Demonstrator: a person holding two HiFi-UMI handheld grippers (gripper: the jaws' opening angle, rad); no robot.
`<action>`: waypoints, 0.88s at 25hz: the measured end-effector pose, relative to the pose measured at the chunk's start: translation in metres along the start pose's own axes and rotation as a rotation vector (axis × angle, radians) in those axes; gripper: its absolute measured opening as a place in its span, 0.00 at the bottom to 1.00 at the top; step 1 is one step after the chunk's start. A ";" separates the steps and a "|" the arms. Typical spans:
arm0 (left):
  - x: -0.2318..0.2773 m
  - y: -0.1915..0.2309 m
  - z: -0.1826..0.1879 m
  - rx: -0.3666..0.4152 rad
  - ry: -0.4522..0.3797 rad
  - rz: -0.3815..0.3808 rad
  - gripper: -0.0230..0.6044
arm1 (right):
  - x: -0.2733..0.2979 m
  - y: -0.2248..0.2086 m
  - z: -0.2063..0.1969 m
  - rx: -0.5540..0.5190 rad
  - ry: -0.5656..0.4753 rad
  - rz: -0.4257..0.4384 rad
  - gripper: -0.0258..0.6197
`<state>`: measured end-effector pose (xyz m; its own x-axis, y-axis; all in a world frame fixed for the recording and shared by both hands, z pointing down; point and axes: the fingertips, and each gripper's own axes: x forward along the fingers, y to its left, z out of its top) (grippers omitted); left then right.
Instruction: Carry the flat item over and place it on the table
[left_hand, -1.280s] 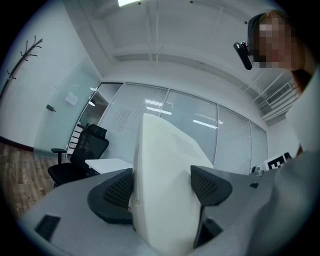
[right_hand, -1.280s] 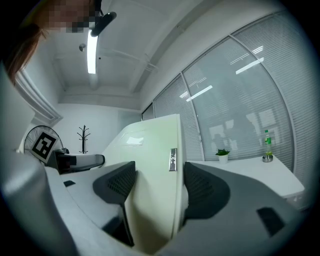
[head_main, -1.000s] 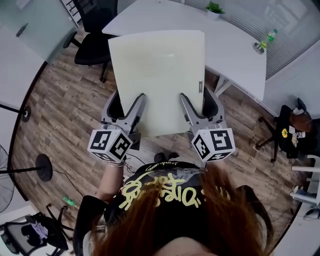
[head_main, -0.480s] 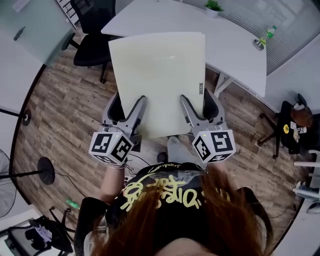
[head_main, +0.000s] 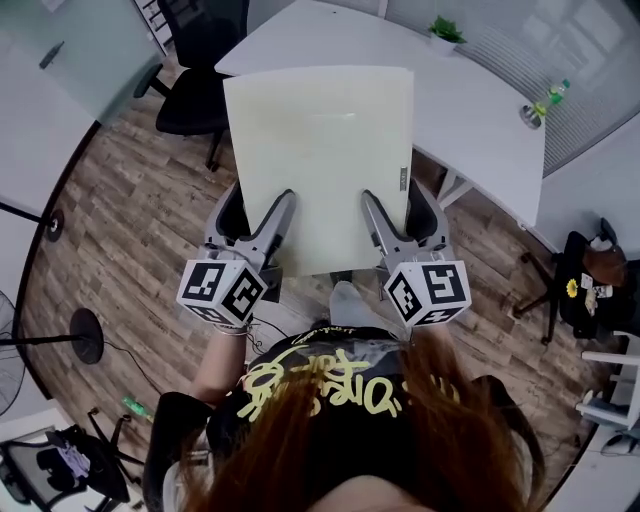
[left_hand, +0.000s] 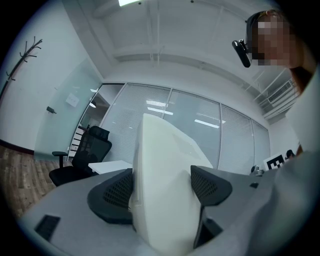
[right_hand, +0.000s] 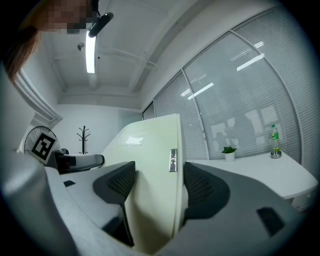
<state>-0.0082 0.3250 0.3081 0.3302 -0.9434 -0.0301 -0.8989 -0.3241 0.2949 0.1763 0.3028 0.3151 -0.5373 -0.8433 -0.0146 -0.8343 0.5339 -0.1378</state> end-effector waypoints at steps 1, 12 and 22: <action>0.007 0.003 0.002 0.005 -0.003 0.003 0.61 | 0.008 -0.004 0.000 0.006 0.000 0.003 0.52; 0.098 0.046 0.011 0.003 -0.008 0.054 0.61 | 0.107 -0.052 0.005 0.011 0.013 0.043 0.52; 0.171 0.066 0.019 0.017 -0.029 0.094 0.61 | 0.177 -0.098 0.013 0.013 0.009 0.092 0.52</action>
<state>-0.0164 0.1411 0.3046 0.2359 -0.9713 -0.0304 -0.9304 -0.2348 0.2814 0.1646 0.1006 0.3135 -0.6123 -0.7904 -0.0190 -0.7799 0.6078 -0.1494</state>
